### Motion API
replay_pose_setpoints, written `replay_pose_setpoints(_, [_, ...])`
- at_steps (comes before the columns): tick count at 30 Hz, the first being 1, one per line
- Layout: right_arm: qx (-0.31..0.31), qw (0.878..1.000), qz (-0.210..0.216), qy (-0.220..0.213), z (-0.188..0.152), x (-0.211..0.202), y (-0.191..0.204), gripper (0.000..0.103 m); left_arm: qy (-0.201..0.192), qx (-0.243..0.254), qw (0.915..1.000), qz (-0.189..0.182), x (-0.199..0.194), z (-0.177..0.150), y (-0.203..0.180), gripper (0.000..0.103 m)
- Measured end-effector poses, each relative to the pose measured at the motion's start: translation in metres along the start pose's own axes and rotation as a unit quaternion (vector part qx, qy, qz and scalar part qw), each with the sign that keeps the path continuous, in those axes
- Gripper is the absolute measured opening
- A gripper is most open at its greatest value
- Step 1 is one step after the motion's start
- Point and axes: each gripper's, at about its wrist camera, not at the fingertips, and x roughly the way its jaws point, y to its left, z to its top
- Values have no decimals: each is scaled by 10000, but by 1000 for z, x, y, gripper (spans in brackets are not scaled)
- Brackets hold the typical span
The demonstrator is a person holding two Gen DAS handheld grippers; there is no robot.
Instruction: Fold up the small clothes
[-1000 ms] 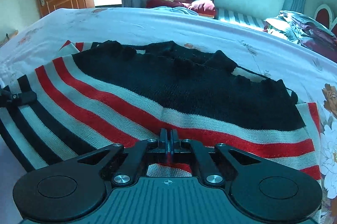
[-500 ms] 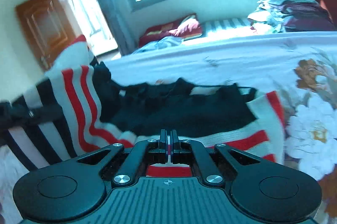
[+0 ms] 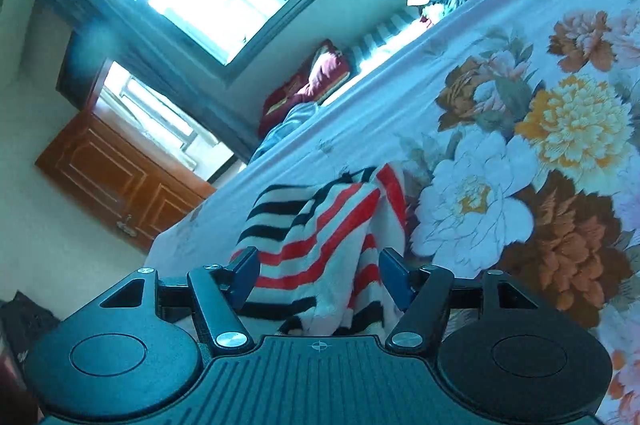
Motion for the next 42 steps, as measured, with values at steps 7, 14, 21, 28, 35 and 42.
replay_pose_setpoints(7, [-198,9962,-238,812,-28,67,2,57,628,-171,9977,-204,38,-5,52,22])
replay_pose_setpoints(14, [-1130,9840,-697,1189,-35,112,20,36,570,-14,9984,11,44,-13,55,24])
replay_pose_setpoints(21, [-3009,9471,-1063,336,-37,81,72,21,142,207,9993,-281,42,-10,39,21])
replay_pose_setpoints(28, [-1852,9727,-1142,810,-27,99,7,21,597,1720,9831,201,68,-3,-14,18])
replay_pose_setpoints(35, [-1507,9829,-1031,218,2,67,10,35,357,1562,9869,-212,51,21,-4,18])
replay_pose_setpoints(42, [-2214,9542,-1801,899,20,116,19,14,1139,2010,9729,-125,105,21,-18,23])
